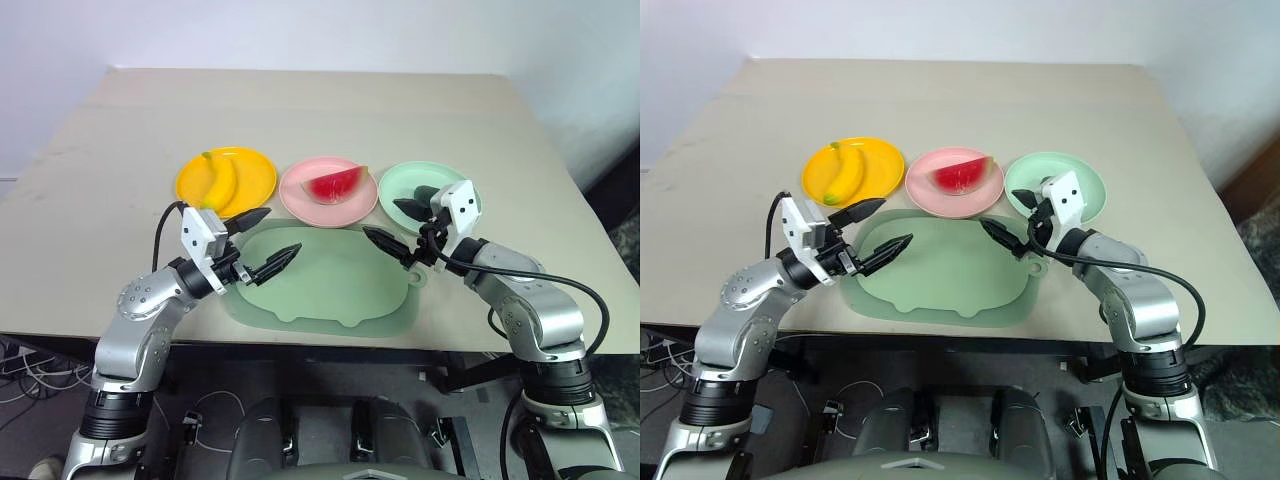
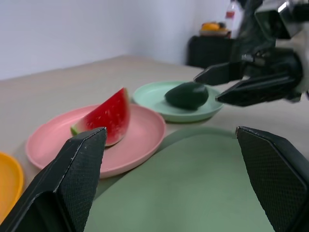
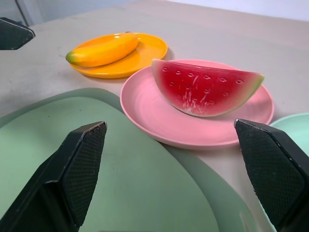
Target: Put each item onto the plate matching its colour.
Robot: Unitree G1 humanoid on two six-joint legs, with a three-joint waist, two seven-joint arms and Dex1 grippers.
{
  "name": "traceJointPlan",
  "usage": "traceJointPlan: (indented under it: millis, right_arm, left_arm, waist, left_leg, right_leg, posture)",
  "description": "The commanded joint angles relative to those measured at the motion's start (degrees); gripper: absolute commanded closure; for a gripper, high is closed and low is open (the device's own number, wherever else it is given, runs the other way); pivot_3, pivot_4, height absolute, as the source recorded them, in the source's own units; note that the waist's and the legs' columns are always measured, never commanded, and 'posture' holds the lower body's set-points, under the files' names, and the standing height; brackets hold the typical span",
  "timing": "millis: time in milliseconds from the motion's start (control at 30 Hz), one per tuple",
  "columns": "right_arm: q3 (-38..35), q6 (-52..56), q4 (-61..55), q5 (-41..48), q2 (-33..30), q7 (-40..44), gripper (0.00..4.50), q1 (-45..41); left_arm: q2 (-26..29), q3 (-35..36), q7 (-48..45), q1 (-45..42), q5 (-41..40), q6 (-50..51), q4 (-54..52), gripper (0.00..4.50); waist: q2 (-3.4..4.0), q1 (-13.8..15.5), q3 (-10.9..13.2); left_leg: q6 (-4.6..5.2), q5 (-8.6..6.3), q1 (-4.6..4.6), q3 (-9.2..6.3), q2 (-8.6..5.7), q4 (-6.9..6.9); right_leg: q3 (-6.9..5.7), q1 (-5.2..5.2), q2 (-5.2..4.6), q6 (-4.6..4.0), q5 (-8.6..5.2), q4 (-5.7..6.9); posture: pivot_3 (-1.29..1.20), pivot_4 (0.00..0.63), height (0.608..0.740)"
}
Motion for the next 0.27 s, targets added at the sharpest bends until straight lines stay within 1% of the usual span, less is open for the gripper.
traceJointPlan:
  millis: [33, 133, 200, 267]
  right_arm:
    - [-4.27, 0.65, -5.75, 5.04, -2.72, 3.39, 0.00, 3.91]
    - [-6.65, 1.48, -9.17, 9.27, -4.16, 5.18, 0.00, 7.29]
    - [-6.95, 1.13, -9.83, 9.84, -4.50, 5.20, 0.00, 8.36]
    - [-6.76, -0.10, -9.99, 9.46, -4.52, 5.37, 0.00, 9.39]
  left_arm:
    - [3.08, 3.28, -2.07, 3.34, -2.24, -0.18, -3.96, 0.01]
    - [4.83, 5.70, -1.96, 5.39, -3.46, 0.07, -4.88, 0.01]
    - [5.75, 6.58, -1.83, 5.95, -3.68, 0.33, -4.64, 0.01]
    - [6.19, 7.00, -1.94, 6.40, -3.40, -0.18, -4.07, 0.01]
  waist:
    - [0.01, 0.01, 0.00]
    - [0.01, 0.09, 0.00]
    - [0.00, 0.14, 0.00]
    - [0.00, 0.15, 0.00]
  left_leg:
    - [0.00, 0.00, 0.00, 0.00, 0.00, -0.01]
    - [0.01, -0.01, 0.00, 0.00, 0.01, -0.03]
    - [0.03, -0.02, 0.01, -0.03, 0.02, -0.01]
    - [0.24, -0.14, 0.05, -0.06, 0.09, 0.00]
  right_leg:
    - [0.00, 0.00, 0.01, 0.00, 0.00, -0.02]
    - [0.00, 0.01, 0.01, 0.00, 0.00, -0.07]
    - [-0.01, 0.03, 0.01, -0.01, 0.00, -0.06]
    - [-0.01, 0.06, 0.00, -0.01, 0.00, -0.06]
  posture:
    - [0.00, 0.150, 0.695]
    - [0.00, 0.150, 0.695]
    - [0.00, 0.150, 0.695]
    - [0.00, 0.150, 0.695]
